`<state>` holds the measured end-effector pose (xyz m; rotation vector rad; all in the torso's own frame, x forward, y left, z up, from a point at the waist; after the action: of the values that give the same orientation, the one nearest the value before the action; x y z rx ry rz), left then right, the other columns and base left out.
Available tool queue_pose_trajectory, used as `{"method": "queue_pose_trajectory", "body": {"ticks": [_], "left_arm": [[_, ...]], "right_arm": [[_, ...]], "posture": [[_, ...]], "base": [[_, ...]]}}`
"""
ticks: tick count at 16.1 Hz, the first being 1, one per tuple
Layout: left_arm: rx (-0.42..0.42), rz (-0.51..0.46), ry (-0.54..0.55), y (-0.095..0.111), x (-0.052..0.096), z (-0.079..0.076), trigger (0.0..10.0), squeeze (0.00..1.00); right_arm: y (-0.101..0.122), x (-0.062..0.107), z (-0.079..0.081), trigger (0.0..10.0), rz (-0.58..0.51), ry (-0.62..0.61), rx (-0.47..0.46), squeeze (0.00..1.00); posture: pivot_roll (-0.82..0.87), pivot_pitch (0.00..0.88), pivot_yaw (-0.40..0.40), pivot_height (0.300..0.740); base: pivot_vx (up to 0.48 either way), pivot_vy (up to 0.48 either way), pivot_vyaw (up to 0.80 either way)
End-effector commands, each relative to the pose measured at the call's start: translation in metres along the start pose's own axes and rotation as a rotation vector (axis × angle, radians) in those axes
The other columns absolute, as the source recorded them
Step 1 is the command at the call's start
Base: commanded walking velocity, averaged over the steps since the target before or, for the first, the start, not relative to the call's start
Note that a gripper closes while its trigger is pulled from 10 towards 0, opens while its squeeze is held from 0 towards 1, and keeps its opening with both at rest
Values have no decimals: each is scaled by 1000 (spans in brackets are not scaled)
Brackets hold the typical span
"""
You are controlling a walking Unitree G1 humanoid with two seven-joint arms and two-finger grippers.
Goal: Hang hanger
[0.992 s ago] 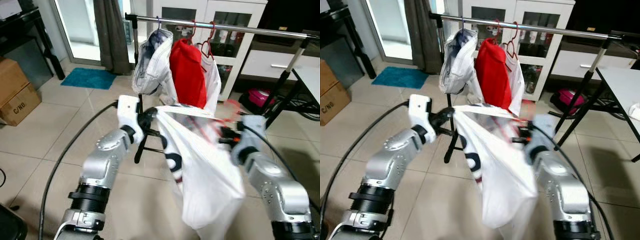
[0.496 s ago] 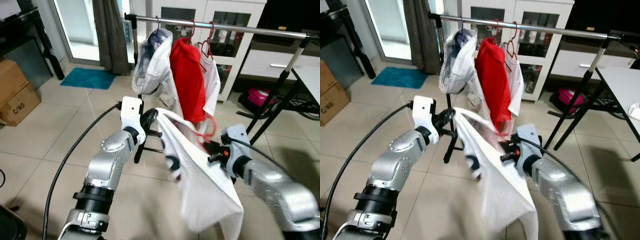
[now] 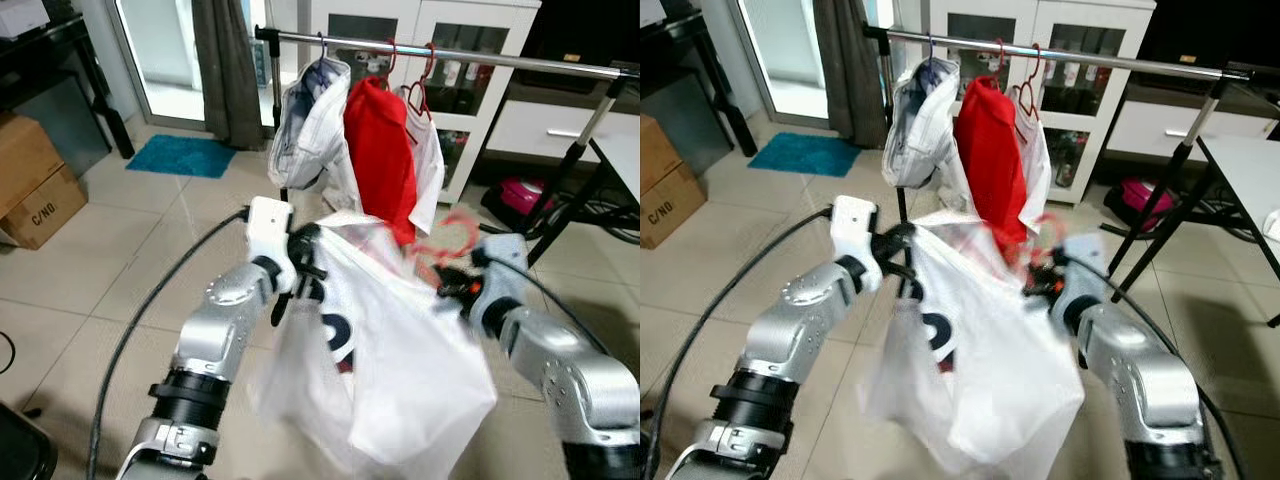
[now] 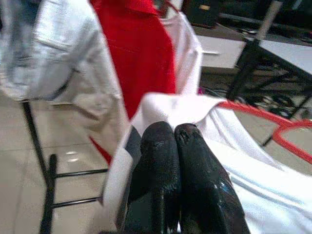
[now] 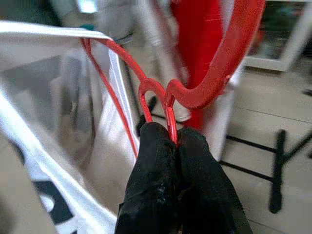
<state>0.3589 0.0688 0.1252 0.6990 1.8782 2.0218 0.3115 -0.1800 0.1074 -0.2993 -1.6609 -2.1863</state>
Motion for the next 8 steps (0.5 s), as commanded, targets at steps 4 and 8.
{"method": "queue_pose_trajectory", "body": {"ticks": [4,8], "left_arm": [[41,1,-207,3,3,-42,0,0],[25,42,-354,-3,11,-64,0,0]], "right_arm": [[4,-6,10,10000,-53,-33,-74,0],[5,-8,15,10000,-66,-30,-60,0]], "posture": [[-135,11,10,740],[-135,14,14,740]], "base": [[0,0,0],[0,0,0]]}}
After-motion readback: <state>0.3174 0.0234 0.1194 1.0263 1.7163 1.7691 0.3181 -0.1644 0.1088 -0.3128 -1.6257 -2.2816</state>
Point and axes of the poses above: a point about 5 cm out from each wrist's last joint towards the gripper, its own x axis pointing back from the gripper into the wrist, its own y axis along the axis of the wrist's last joint, z = x × y, the point moved 4 cm from there along -x, pointing out of the wrist towards the gripper, and after that the axes turned 11 degrees about -x, right-handed, at the moved point
